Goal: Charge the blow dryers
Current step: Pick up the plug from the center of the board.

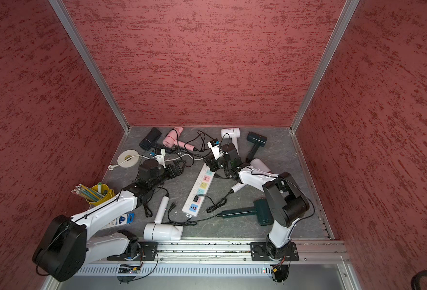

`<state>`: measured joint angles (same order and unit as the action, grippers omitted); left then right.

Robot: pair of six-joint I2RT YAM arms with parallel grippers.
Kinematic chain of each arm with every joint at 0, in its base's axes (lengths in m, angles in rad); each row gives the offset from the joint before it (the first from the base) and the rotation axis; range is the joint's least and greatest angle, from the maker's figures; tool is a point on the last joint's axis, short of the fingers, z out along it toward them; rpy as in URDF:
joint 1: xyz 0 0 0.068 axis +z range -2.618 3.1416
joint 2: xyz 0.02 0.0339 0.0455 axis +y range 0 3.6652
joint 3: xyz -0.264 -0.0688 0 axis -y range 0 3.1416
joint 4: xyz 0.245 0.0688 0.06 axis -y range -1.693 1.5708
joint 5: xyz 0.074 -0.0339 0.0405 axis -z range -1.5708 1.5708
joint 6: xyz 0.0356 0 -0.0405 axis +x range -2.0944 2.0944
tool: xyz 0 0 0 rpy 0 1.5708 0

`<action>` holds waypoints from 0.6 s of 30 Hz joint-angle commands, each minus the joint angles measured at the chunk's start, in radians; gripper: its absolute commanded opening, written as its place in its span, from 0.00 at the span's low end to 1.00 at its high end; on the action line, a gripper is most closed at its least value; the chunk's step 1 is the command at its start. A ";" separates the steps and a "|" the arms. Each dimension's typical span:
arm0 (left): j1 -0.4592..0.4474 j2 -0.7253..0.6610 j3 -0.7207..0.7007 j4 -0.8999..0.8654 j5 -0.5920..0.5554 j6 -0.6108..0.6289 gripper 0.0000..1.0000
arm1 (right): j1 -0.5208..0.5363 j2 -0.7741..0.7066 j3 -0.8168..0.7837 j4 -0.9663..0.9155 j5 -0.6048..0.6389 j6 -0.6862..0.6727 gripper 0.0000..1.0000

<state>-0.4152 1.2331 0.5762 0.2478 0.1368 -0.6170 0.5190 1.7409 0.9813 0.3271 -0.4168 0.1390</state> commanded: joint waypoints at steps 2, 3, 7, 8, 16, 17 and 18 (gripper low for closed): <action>0.000 0.084 0.057 0.088 0.210 -0.021 1.00 | -0.005 0.026 -0.057 0.273 -0.028 -0.003 0.00; -0.002 0.114 0.078 0.100 0.267 -0.033 1.00 | -0.005 0.026 -0.074 0.304 -0.032 -0.002 0.00; -0.008 0.224 0.161 0.126 0.438 -0.092 1.00 | -0.004 0.015 -0.119 0.376 -0.060 0.003 0.00; -0.010 0.246 0.179 0.126 0.465 -0.107 1.00 | -0.004 0.013 -0.126 0.384 -0.073 0.002 0.00; 0.031 0.356 0.210 0.183 0.574 -0.200 0.94 | 0.040 -0.009 -0.183 0.422 -0.109 -0.048 0.00; 0.033 0.365 0.209 0.195 0.583 -0.209 0.90 | 0.044 -0.011 -0.187 0.419 -0.111 -0.054 0.00; 0.035 0.372 0.208 0.208 0.589 -0.216 0.86 | 0.049 -0.012 -0.188 0.413 -0.109 -0.059 0.00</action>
<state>-0.3901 1.5864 0.7689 0.3981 0.6582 -0.7925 0.5499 1.7580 0.8013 0.6918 -0.4992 0.1135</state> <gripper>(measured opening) 0.879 0.133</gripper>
